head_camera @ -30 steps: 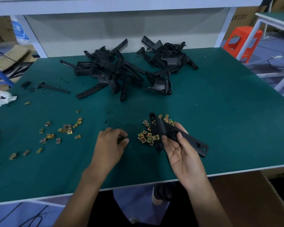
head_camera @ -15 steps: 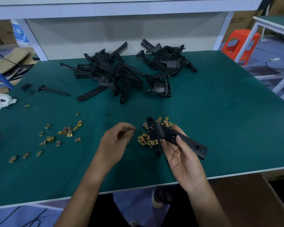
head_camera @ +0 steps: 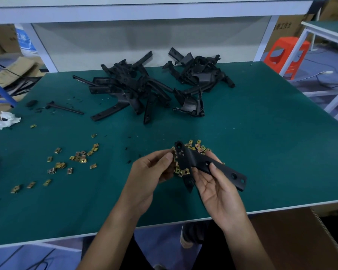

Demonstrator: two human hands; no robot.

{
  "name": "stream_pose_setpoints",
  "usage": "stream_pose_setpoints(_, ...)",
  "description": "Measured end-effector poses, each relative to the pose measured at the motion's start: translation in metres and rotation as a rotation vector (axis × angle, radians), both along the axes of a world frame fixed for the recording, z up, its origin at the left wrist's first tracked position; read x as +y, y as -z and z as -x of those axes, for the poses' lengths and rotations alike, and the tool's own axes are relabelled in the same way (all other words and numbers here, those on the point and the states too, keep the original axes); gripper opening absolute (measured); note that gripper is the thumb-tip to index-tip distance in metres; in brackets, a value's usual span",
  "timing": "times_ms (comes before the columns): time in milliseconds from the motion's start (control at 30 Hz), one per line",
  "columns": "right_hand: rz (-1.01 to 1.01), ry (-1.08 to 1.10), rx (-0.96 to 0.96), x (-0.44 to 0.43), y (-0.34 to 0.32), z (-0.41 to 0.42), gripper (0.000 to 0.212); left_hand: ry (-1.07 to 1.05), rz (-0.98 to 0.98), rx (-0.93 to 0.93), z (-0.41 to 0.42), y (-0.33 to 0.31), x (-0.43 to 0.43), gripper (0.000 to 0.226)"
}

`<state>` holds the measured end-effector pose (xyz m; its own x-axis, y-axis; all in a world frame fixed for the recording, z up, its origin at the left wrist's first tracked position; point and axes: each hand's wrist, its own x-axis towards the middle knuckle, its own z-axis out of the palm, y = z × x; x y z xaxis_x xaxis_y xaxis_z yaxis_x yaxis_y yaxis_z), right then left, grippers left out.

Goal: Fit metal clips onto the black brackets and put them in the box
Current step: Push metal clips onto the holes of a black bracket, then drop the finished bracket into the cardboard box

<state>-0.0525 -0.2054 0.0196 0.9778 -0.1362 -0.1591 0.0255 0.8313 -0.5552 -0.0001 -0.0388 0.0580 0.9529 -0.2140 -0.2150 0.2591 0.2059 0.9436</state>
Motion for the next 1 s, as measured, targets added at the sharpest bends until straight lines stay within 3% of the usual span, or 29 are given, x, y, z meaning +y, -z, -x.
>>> stream_pose_setpoints(367,0.017,0.013,0.020,0.0010,-0.0013,-0.0001,0.032,-0.014,0.061,-0.067,-0.0003,-0.0044,-0.0024,0.018)
stream_pose_setpoints(667,0.091,0.035,0.032,0.0033,-0.0007,0.0000,0.031,-0.135,-0.077,-0.126,-0.0017,-0.0003,0.0012,0.017)
stream_pose_setpoints(1000,0.200,0.011,-0.002,0.0053,0.0056,0.0000,0.031,-0.063,-0.121,-0.124,-0.0040,-0.0043,0.0041,0.015)
